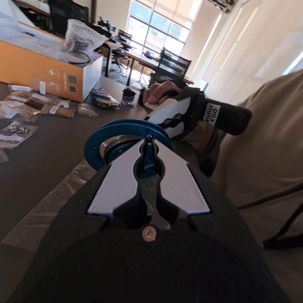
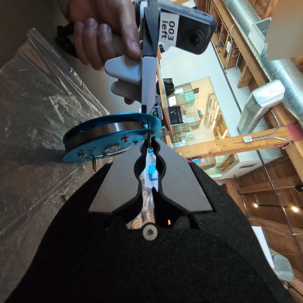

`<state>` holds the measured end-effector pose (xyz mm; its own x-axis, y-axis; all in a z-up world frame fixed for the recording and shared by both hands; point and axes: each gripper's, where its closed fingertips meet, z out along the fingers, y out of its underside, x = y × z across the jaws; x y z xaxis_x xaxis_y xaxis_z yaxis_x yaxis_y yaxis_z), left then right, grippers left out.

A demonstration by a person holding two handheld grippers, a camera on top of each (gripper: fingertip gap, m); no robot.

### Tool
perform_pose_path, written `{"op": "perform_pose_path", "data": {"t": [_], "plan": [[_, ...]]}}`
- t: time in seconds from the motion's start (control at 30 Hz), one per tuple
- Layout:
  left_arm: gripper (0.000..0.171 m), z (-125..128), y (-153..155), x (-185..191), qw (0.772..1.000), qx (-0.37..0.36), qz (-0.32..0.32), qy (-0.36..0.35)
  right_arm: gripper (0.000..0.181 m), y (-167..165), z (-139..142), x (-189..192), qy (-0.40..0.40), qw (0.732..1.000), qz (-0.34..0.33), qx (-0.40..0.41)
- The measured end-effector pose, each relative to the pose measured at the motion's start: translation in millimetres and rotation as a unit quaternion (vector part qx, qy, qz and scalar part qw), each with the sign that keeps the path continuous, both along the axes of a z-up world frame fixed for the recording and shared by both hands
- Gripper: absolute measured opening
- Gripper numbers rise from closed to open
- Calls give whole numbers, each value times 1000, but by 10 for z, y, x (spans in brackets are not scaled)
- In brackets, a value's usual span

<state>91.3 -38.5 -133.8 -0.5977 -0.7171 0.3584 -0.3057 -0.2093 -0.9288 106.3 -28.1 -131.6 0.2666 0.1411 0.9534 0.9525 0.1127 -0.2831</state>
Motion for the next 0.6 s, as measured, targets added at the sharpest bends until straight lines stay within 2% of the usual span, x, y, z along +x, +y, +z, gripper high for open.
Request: {"op": "perform_pose_path", "data": {"t": [0.1,0.2,0.33,0.43,0.5,0.6], "plan": [[2,-10,34,27,997,-14,74,27,4,-2,-2,45,18,1000,-11,-9],[4,22,112,10,983,-32,177,30,4,-17,-15,60,49,998,-23,-34],[17,270,261,-54,941,-183,286,-16,5,-39,-31,48,82,995,-30,-57],[22,338,397,-129,890,-321,320,-47,5,-25,-30,22,111,992,-20,-50],[24,319,405,-157,858,-404,312,-59,5,-26,-31,31,100,993,-40,-43],[27,267,287,-137,831,-474,284,-62,5,-77,-49,33,127,987,-88,-50]]}}
